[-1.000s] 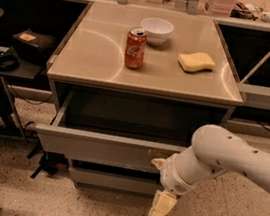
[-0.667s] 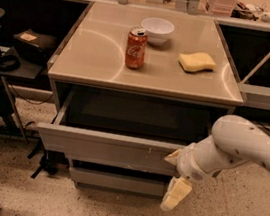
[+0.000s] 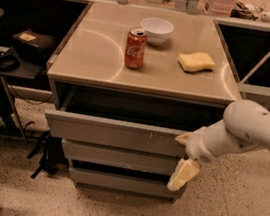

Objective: Close top drawer

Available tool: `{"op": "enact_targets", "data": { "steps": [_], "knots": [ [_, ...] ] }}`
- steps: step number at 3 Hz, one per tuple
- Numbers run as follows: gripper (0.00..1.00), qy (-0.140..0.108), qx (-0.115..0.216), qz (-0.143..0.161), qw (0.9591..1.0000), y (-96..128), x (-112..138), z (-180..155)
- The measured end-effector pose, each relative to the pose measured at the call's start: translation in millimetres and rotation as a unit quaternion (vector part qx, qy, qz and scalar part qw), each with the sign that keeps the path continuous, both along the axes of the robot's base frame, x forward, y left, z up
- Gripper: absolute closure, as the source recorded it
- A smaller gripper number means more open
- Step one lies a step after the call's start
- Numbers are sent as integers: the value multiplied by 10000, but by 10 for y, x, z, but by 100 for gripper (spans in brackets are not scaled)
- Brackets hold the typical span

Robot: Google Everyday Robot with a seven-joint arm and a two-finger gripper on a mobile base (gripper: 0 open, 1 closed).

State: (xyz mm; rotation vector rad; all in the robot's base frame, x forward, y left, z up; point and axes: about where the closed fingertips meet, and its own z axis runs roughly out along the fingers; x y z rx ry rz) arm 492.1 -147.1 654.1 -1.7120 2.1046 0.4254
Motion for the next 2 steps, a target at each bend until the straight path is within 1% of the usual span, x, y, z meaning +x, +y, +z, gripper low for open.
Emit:
{"op": "enact_targets", "data": {
  "steps": [1, 2],
  "knots": [
    [0, -133, 28, -114, 9998, -52, 253, 79],
    [0, -200, 139, -221, 9995, -16, 587, 57]
  ]
}}
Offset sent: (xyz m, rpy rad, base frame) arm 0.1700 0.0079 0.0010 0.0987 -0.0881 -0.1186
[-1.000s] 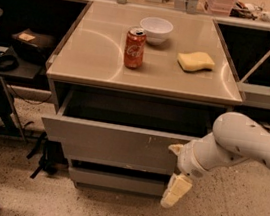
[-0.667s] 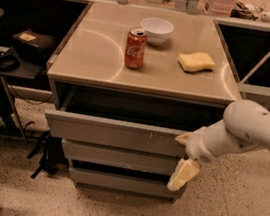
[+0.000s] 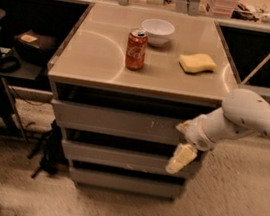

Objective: Close top drawer

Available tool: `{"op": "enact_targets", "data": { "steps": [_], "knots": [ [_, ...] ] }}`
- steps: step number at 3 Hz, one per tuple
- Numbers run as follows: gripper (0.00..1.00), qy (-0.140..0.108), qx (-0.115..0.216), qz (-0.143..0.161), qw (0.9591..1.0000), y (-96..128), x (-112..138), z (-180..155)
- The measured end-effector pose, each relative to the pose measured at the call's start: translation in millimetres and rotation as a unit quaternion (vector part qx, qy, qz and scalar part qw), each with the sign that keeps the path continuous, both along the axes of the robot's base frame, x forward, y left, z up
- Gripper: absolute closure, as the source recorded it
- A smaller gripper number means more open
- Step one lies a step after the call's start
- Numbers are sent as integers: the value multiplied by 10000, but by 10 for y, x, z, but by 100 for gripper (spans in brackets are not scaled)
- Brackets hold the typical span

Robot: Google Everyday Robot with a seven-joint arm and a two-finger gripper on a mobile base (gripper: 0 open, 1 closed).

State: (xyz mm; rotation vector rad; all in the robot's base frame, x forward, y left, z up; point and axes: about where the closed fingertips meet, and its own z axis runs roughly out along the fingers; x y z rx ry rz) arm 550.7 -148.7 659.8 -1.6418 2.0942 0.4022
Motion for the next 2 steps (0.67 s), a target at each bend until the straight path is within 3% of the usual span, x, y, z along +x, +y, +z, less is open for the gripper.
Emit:
{"op": "enact_targets", "data": {
  "steps": [2],
  "knots": [
    [0, -26, 27, -16, 10000, -1, 30, -14]
  ]
}}
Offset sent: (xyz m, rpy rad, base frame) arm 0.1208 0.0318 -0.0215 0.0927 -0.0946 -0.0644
